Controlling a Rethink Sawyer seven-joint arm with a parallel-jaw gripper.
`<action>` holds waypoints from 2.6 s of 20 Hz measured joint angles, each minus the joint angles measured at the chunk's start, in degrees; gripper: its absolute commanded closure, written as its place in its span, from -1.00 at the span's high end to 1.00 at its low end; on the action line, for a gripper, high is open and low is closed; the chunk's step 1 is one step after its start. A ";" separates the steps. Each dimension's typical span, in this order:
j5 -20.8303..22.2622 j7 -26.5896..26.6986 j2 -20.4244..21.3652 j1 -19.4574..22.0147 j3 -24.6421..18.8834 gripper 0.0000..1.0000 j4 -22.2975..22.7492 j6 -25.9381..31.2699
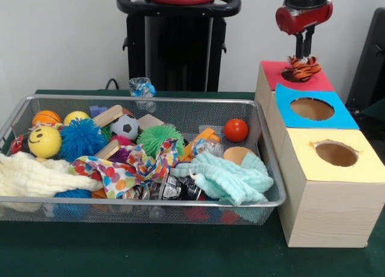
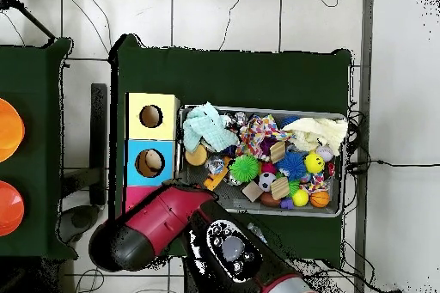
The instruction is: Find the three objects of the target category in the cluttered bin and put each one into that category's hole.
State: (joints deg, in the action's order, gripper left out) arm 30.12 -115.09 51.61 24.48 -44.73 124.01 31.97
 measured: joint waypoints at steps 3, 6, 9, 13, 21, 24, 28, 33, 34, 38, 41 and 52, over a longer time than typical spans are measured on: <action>-2.69 0.00 2.01 0.92 -0.82 -1.00 0.25 0.02; -5.55 0.00 4.21 1.91 -1.70 -1.00 0.30 0.22; -8.31 0.00 6.61 2.66 -2.38 -1.00 0.32 1.14; -10.79 0.00 9.56 3.20 -3.30 -1.00 0.31 3.05; -11.22 0.00 10.89 3.19 -3.69 -1.00 0.31 3.62; -11.22 0.00 10.47 3.18 -3.69 -1.00 0.31 3.61; -11.21 0.00 9.00 3.05 -3.68 -1.00 0.30 3.61; -11.22 0.00 8.07 2.66 -3.68 -1.00 0.29 3.61; -11.22 0.00 7.89 2.56 -3.68 -1.00 0.29 3.61; -10.92 0.00 7.32 2.07 -3.58 -1.00 0.29 3.60; -9.75 0.00 6.84 1.39 -3.27 -1.00 0.28 3.51; -3.72 0.00 2.76 -1.08 -1.02 -1.00 0.26 -0.17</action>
State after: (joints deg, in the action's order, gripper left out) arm 26.39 -115.09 54.37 23.40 -45.75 124.27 31.80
